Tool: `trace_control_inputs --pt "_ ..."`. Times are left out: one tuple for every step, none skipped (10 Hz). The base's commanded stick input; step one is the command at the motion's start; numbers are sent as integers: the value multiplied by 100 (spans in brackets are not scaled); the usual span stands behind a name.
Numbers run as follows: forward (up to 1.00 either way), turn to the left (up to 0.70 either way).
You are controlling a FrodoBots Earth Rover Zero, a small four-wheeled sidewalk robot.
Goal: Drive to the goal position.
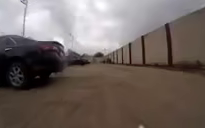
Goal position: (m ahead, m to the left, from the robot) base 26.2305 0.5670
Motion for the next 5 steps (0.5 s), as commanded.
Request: trace_control_inputs --pt "50 0" --pt "50 0" --pt "50 0" --pt "50 0" --pt "50 0"
